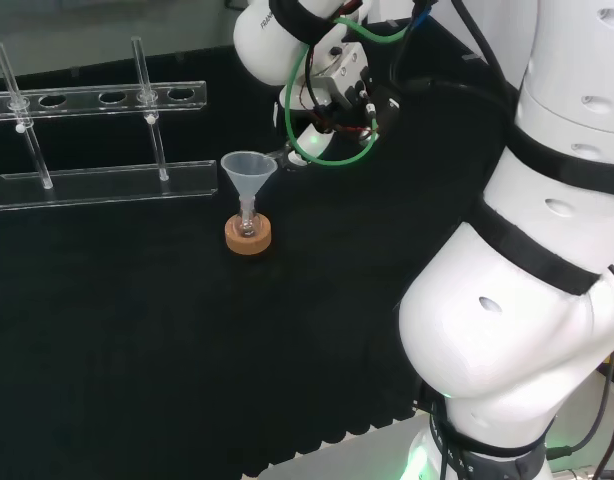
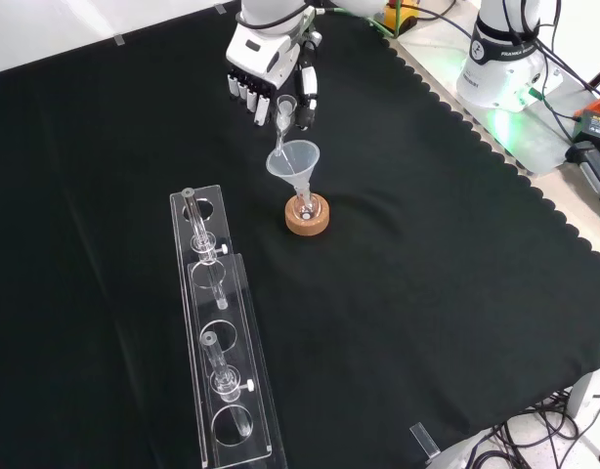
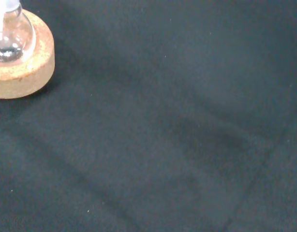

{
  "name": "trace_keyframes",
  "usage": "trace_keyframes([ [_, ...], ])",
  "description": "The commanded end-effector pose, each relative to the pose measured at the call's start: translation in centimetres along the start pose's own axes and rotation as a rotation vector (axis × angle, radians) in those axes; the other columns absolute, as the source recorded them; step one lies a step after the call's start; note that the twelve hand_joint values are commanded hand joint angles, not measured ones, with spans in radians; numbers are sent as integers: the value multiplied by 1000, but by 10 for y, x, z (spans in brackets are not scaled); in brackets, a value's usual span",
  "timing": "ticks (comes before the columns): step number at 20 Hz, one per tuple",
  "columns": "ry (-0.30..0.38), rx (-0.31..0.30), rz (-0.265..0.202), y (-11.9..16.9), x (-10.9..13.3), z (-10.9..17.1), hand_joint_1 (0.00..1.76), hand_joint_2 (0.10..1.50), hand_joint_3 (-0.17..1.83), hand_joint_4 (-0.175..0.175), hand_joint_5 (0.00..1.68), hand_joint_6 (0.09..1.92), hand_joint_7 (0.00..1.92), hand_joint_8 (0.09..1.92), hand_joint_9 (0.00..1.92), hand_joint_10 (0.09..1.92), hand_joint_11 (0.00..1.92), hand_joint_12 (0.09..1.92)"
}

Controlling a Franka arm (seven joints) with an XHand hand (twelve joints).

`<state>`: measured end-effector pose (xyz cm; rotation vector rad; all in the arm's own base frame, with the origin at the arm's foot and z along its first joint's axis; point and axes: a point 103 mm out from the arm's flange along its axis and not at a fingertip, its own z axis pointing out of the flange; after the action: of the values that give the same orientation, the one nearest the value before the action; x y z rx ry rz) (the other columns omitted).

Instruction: Pour all the NaCl from the weighing funnel into the round-bottom flask.

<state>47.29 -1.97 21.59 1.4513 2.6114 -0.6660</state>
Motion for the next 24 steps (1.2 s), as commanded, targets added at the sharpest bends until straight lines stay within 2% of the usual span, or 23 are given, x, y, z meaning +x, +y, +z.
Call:
trace_keyframes([
  [1, -45, 5, -6, -1, 0, -15, 734, 1030, 494, 175, 1183, 1869, 1439, 1489, 1592, 921, 1508, 789],
  [6, -104, 37, -12, -2, 4, -28, 735, 1030, 495, 175, 1184, 1869, 1441, 1489, 1592, 921, 1509, 789],
  [7, -114, 29, -38, -3, 4, -30, 735, 1030, 495, 175, 1185, 1869, 1441, 1489, 1592, 921, 1509, 789],
  [17, -218, 161, -59, 3, 16, -34, 737, 1032, 496, 175, 1188, 1869, 1445, 1487, 1595, 921, 1513, 788],
  [20, -257, 220, -76, 9, 19, -31, 740, 1033, 497, 175, 1189, 1869, 1445, 1487, 1595, 920, 1515, 787],
  [24, -305, 263, -94, 16, 20, -32, 747, 1035, 499, 175, 1193, 1868, 1446, 1487, 1593, 919, 1516, 785],
])
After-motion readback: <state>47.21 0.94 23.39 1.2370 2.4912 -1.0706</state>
